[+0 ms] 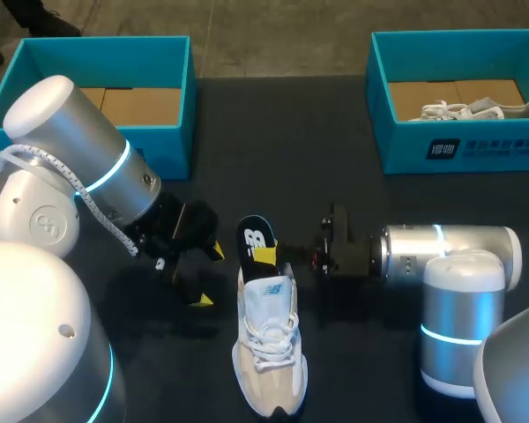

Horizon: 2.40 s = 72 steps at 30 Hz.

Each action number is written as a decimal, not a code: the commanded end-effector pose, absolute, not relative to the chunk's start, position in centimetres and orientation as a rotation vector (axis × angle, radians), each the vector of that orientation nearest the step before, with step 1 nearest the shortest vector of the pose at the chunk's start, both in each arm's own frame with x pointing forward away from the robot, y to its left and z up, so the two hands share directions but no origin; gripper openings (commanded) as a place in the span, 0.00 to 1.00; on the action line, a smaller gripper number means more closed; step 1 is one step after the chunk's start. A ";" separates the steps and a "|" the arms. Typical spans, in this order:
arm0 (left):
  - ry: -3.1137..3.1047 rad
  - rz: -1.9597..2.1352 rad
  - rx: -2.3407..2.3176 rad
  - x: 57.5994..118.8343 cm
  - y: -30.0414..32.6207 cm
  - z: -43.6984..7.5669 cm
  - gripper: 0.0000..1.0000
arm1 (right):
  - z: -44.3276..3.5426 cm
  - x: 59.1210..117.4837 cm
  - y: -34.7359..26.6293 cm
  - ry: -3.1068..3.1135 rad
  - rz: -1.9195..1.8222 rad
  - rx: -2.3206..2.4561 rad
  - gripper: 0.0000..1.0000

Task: Take the shoe out of the shoebox, open the shoe tongue, remove and reinsert the insole, then place the shoe into the shoebox

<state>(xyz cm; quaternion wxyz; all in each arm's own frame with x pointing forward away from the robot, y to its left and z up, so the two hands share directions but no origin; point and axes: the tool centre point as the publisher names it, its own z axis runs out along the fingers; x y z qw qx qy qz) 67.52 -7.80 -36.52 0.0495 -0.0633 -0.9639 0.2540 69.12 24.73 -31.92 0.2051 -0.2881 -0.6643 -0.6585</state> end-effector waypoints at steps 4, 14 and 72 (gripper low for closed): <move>-2.939 0.772 -0.191 67.4 -7.8 -36.6 1.00 | -32.9 69.0 24.7 -1.828 -1.808 -0.834 0.00; -2.939 0.772 -0.191 67.4 -7.8 -36.6 1.00 | -34.2 67.6 24.1 -1.804 -1.727 -0.911 0.00; -2.939 0.772 -0.191 67.4 -7.8 -36.6 1.00 | -34.8 66.9 24.3 -1.816 -1.634 -0.967 0.00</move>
